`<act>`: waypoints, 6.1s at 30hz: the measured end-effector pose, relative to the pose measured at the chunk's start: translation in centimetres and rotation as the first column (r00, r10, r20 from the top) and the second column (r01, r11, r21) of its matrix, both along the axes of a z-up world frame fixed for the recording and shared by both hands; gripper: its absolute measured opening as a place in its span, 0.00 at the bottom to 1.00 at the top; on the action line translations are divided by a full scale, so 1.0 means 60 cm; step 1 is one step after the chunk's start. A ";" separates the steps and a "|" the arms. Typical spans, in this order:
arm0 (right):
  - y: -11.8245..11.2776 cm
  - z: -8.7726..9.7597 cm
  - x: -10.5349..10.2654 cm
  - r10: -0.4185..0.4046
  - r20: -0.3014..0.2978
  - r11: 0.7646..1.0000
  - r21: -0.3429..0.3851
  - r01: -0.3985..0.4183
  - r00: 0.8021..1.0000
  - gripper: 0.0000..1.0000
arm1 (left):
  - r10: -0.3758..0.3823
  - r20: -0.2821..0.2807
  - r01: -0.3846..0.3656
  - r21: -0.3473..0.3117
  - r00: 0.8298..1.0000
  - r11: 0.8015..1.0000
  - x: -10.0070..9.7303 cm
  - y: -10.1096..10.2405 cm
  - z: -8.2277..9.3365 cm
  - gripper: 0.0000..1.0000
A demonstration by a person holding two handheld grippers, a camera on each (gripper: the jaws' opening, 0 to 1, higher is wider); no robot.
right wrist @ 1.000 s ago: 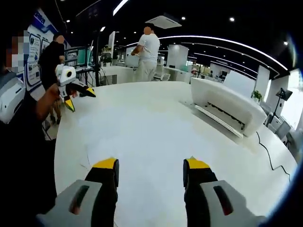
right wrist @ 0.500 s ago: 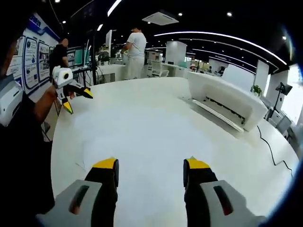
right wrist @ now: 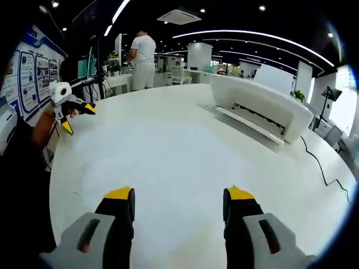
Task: Organize the stack of printing papers by aligning and flattening the scattered papers on the table
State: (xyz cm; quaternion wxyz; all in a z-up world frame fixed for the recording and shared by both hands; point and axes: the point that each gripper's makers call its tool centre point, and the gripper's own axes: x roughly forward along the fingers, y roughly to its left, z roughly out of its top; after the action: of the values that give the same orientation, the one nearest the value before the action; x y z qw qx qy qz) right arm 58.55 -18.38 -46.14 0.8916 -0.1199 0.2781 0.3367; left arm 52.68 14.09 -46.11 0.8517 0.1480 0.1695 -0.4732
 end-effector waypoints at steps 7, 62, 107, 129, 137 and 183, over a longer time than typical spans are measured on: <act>-0.003 -0.016 0.012 -0.017 -0.027 1.000 0.005 0.018 0.999 0.61 | 0.007 0.004 -0.007 0.004 1.000 1.000 -0.001 0.006 0.003 0.65; 0.002 -0.069 0.064 -0.032 -0.095 0.997 0.062 0.038 0.995 0.61 | 0.030 0.002 -0.030 0.000 1.000 1.000 -0.008 0.025 0.005 0.65; 0.058 -0.064 0.074 0.062 -0.096 0.994 0.093 -0.053 0.993 0.62 | 0.047 -0.009 -0.048 -0.012 0.999 0.999 -0.009 0.044 0.001 0.65; 0.123 -0.062 0.086 0.182 -0.111 0.980 0.106 -0.170 0.977 0.61 | 0.054 -0.014 -0.054 -0.020 0.998 0.998 -0.009 0.055 0.000 0.65; 0.144 -0.061 0.092 0.226 -0.113 0.970 0.115 -0.214 0.967 0.60 | 0.045 -0.014 -0.045 -0.017 0.999 0.999 -0.014 0.050 0.000 0.66; 0.203 -0.063 0.065 0.379 -0.125 0.924 0.097 -0.369 0.917 0.61 | -0.026 -0.066 0.031 0.080 0.997 0.996 -0.025 0.027 -0.053 0.65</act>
State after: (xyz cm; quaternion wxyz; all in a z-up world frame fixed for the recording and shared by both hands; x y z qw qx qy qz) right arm 62.47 -6.21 -49.94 0.7925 -0.1149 0.3001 0.5184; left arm 51.17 15.73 -49.29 0.8322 0.1694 0.2142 -0.4826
